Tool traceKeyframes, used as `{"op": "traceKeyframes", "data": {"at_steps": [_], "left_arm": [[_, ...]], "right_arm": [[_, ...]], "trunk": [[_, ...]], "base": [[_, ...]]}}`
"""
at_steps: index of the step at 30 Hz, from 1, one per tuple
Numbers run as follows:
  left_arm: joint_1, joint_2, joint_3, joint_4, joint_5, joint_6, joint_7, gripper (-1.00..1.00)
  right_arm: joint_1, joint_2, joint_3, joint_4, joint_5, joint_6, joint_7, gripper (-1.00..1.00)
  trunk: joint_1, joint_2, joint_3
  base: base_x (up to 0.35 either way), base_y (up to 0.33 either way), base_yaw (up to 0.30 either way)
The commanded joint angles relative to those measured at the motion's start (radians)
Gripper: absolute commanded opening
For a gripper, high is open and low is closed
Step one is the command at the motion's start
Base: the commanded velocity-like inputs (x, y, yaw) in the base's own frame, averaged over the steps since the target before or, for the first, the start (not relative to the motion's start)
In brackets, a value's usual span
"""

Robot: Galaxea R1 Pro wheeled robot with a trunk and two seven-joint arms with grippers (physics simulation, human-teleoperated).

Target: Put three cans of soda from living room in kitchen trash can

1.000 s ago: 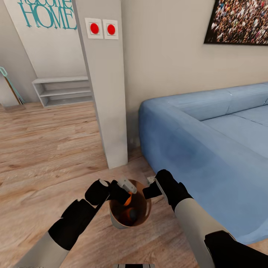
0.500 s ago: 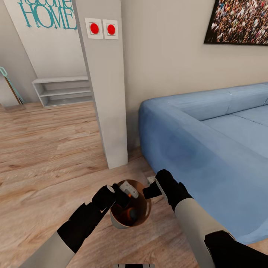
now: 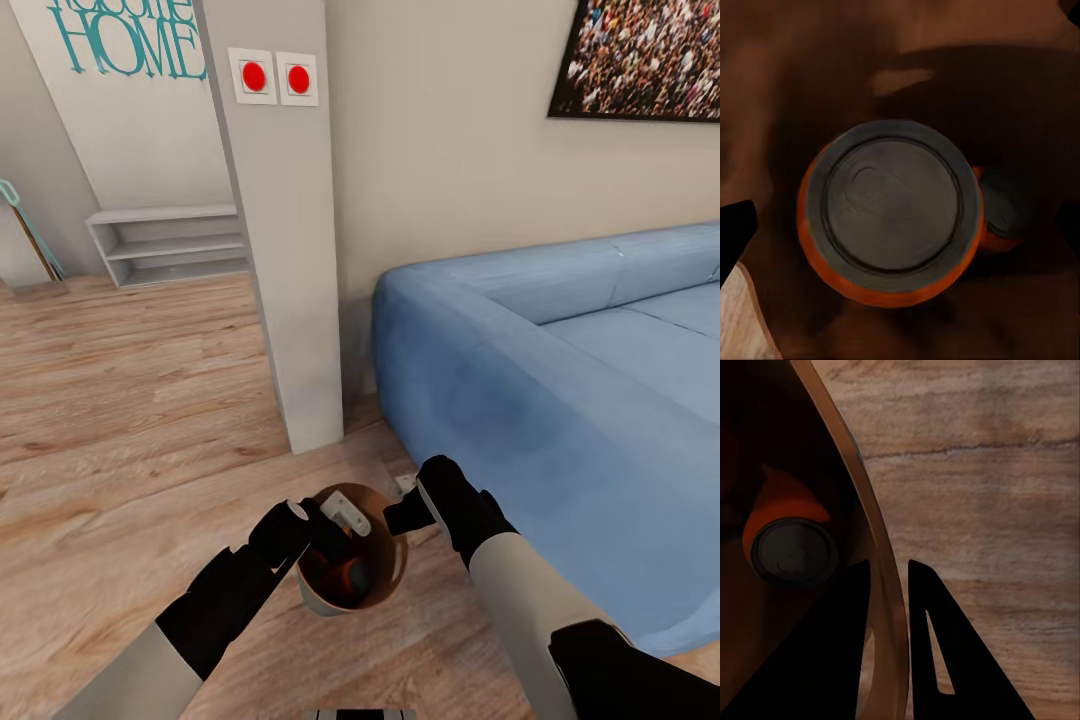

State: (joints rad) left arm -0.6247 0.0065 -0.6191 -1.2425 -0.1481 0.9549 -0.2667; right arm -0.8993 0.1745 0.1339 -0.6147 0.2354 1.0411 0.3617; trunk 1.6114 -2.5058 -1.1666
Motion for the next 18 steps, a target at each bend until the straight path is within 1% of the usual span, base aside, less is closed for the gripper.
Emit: {"op": "traceKeyframes", "data": {"at_steps": [1,11,13,15,16,17,18], "left_arm": [[0.0,0.001,0.001,0.002,-0.028,-0.003,0.005,1.0],[0.001,0.003,0.005,-0.01,-0.022,-0.004,0.003,1.0],[0.001,0.006,0.009,-0.024,-0.021,-0.005,0.003,1.0],[0.002,0.008,0.012,-0.077,-0.02,-0.005,0.0,1.0],[0.002,0.01,0.015,-0.13,-0.017,-0.004,-0.002,1.0],[0.002,0.011,0.017,-0.157,-0.016,-0.003,-0.003,1.0],[0.003,0.013,0.028,-0.207,-0.014,-0.002,-0.005,1.0]], "right_arm": [[-0.001,0.0,-0.002,0.0,-0.045,0.006,0.005,-1.0],[-0.001,0.0,-0.002,0.002,-0.045,0.006,0.005,-1.0],[-0.001,0.0,-0.002,0.003,-0.045,0.006,0.005,-1.0],[-0.001,0.0,-0.002,0.003,-0.045,0.006,0.005,-1.0],[-0.001,0.0,-0.002,0.005,-0.045,0.006,0.005,-1.0],[-0.001,0.0,-0.002,0.005,-0.045,0.006,0.005,-1.0],[-0.001,0.0,-0.002,0.007,-0.045,0.006,0.005,-1.0]], "trunk": [[0.0,0.0,0.0],[0.0,0.0,0.0],[0.0,0.0,0.0],[0.0,0.0,0.0],[0.0,0.0,0.0],[0.0,0.0,0.0],[0.0,0.0,0.0]], "base": [[0.0,0.0,0.0],[0.0,0.0,0.0],[0.0,0.0,0.0],[0.0,0.0,0.0],[0.0,0.0,0.0],[0.0,0.0,0.0],[0.0,0.0,0.0]]}}
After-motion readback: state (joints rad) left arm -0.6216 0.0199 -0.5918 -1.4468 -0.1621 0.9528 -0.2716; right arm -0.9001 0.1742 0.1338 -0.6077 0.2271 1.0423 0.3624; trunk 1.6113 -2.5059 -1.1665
